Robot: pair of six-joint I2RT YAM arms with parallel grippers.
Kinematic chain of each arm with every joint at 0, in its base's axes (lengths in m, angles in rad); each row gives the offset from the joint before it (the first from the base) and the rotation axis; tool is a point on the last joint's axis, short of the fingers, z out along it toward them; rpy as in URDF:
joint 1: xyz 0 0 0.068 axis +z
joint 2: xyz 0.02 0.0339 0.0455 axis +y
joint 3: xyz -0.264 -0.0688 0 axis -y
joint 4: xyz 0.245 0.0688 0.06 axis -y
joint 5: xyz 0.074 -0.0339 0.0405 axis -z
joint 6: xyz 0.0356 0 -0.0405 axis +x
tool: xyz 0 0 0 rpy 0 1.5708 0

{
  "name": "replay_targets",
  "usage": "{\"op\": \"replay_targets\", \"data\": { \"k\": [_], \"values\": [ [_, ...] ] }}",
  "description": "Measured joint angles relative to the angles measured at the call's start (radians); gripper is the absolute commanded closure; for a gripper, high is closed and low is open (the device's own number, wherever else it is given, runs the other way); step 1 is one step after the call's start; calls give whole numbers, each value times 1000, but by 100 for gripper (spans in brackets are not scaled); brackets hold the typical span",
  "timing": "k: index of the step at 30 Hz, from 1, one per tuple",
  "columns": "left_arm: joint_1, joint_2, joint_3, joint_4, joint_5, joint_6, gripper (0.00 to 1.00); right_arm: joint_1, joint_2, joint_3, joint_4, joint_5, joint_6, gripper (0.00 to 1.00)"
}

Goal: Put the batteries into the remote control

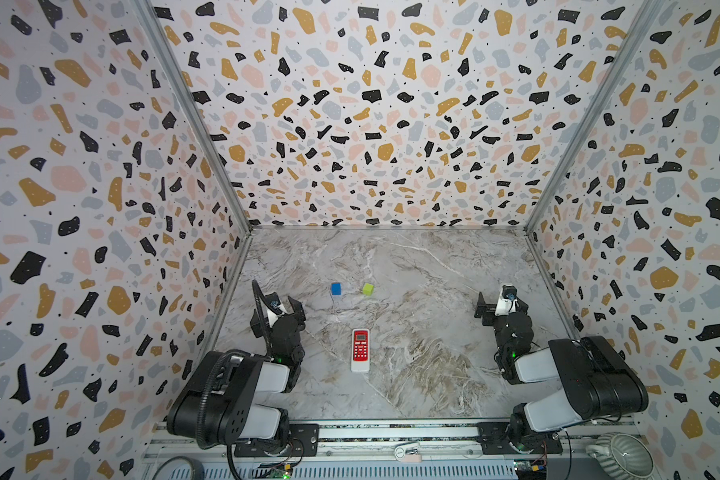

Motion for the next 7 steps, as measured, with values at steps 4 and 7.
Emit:
{"op": "replay_targets", "data": {
  "k": [4, 7],
  "values": [
    [0, 0, 0, 2, 0, 0, 1, -5, 0, 1, -3, -4, 0, 1],
    [0, 0, 0, 2, 0, 0, 1, -5, 0, 1, -3, -5, 0, 1]
  ]
}}
